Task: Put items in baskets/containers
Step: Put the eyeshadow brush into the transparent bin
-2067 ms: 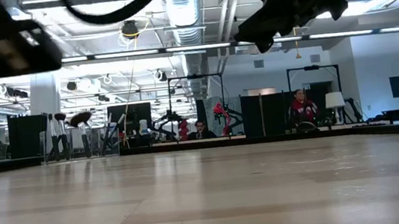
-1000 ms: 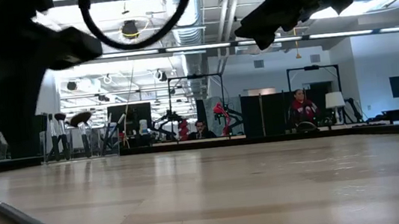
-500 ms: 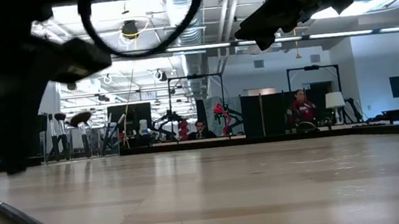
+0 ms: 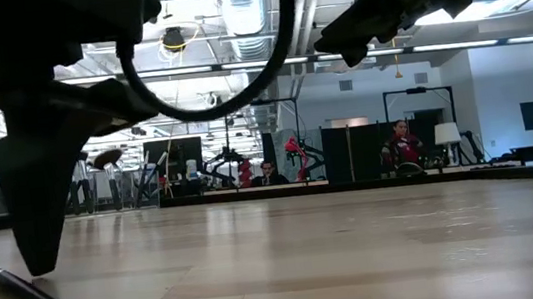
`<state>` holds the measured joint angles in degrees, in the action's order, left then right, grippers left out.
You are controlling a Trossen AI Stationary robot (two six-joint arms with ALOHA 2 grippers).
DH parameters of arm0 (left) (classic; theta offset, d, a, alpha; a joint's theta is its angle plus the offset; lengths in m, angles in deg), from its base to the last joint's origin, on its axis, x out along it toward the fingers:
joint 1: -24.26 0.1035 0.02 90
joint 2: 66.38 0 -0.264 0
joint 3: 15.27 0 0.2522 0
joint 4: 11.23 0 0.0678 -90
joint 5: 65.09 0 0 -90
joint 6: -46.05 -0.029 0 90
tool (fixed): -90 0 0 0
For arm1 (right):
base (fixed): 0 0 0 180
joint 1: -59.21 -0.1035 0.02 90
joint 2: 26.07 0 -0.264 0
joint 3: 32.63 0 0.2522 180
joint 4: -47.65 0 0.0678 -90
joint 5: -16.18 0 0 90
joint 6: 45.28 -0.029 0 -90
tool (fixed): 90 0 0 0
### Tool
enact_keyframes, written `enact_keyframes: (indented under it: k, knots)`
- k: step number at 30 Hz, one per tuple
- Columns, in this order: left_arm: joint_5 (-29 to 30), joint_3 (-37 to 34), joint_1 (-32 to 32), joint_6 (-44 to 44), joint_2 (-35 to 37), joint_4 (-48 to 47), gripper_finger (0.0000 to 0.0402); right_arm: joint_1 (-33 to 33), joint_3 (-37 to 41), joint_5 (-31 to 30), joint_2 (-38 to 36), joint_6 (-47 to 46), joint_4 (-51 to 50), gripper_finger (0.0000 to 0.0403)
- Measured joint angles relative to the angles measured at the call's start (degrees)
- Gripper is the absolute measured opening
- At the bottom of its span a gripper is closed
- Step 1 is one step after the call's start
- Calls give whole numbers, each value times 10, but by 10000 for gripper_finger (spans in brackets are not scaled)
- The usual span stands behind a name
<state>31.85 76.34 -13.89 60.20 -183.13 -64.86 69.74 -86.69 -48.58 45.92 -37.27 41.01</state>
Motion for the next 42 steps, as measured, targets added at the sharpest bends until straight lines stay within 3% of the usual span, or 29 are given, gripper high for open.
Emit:
enact_keyframes:
  k: [8,14,21,28,36,42]
  knots:
    - [0,0,4,-3,-25,5,79,0,0,0,0,0,0,120]
    - [5,-2,12,-4,-18,-6,16,0,0,0,0,0,0,120]
    - [18,-3,24,-30,-5,-18,24,0,0,0,0,0,0,120]
    - [133,-4,54,-59,78,-85,11,0,0,1,5,-19,-28,120]
    - [252,-4,90,-200,156,-106,13,0,12,7,88,-126,18,120]
    - [321,-5,112,-345,152,-103,17,12,4,178,195,-263,198,120]
